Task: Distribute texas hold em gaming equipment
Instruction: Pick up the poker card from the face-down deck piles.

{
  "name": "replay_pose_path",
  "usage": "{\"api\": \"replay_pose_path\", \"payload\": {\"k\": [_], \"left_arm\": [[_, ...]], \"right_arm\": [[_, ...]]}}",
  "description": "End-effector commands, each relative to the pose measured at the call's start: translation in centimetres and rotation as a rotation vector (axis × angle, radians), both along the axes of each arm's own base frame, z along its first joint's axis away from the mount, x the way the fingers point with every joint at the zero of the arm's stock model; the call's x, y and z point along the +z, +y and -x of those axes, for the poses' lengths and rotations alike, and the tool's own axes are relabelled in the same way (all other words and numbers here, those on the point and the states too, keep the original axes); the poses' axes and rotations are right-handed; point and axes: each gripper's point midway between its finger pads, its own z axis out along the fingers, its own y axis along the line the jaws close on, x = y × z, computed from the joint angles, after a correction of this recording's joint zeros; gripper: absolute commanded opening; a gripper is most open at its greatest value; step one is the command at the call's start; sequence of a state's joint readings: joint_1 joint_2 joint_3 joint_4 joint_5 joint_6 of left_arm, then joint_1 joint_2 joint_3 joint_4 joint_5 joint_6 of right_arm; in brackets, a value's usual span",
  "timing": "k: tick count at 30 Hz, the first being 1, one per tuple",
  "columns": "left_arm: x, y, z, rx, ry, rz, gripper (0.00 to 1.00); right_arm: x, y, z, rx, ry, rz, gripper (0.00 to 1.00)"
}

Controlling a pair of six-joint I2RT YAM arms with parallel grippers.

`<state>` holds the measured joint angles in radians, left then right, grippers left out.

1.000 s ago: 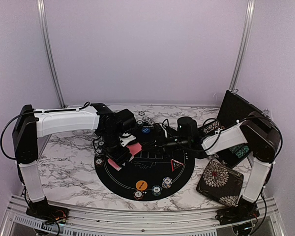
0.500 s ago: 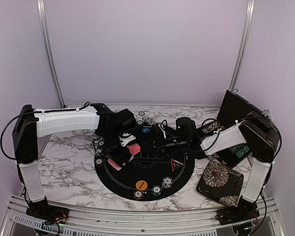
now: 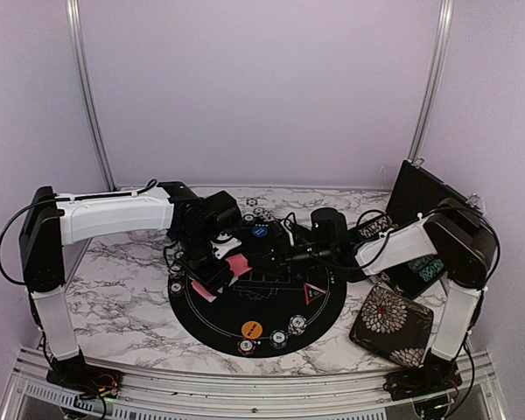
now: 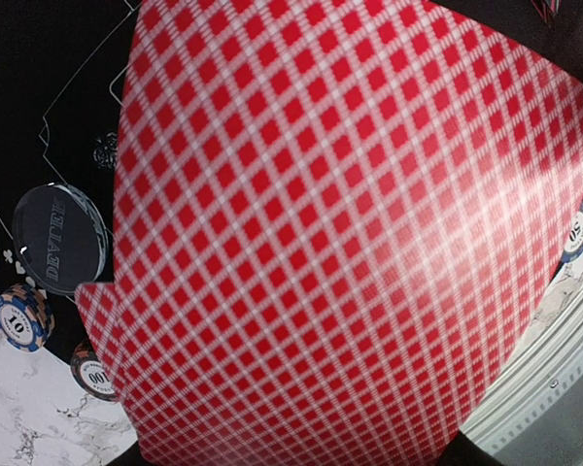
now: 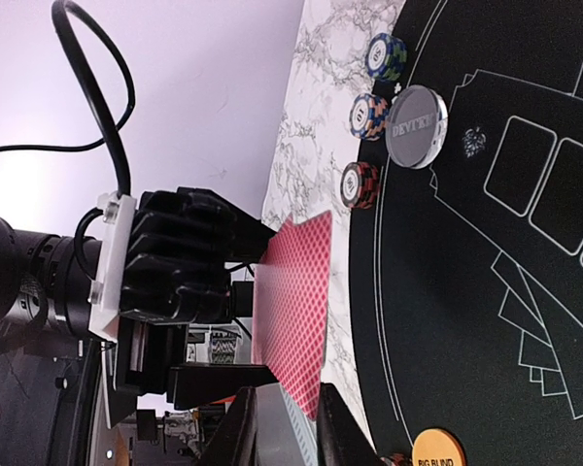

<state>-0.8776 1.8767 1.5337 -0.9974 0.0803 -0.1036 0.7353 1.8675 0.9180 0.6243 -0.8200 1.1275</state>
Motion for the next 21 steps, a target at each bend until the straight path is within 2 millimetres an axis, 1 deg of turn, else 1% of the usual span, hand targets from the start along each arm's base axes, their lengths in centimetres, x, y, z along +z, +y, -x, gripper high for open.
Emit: {"api": "replay_pose_path", "payload": {"k": [1, 8, 13, 17, 21], "left_arm": [[1.83, -0.26, -0.15, -0.01, -0.025, 0.047, 0.47], [1.91, -0.17, -0.11, -0.013, -0.027, 0.047, 0.47], [1.97, -0.1, -0.03, -0.012, -0.027, 0.049, 0.47], [1.91, -0.04, 0.02, -0.013, -0.026, 0.048, 0.47], [1.85, -0.02, 0.05, -0.012, -0.025, 0.046, 0.47]], "right_arm": [[0.3, 0.84, -0.32, 0.009, -0.02, -0.008, 0.21], [0.03, 1.08, -0.39, 0.012, -0.017, -0.007, 0.22], [-0.03, 1.36, -0.48, 0.015, -0.014, -0.011, 0.21], [0.15, 1.57, -0.62, 0.016, -0.016, -0.017, 0.19], [0.19, 1.74, -0.6, 0.02, -0.015, -0.019, 0.14]]}}
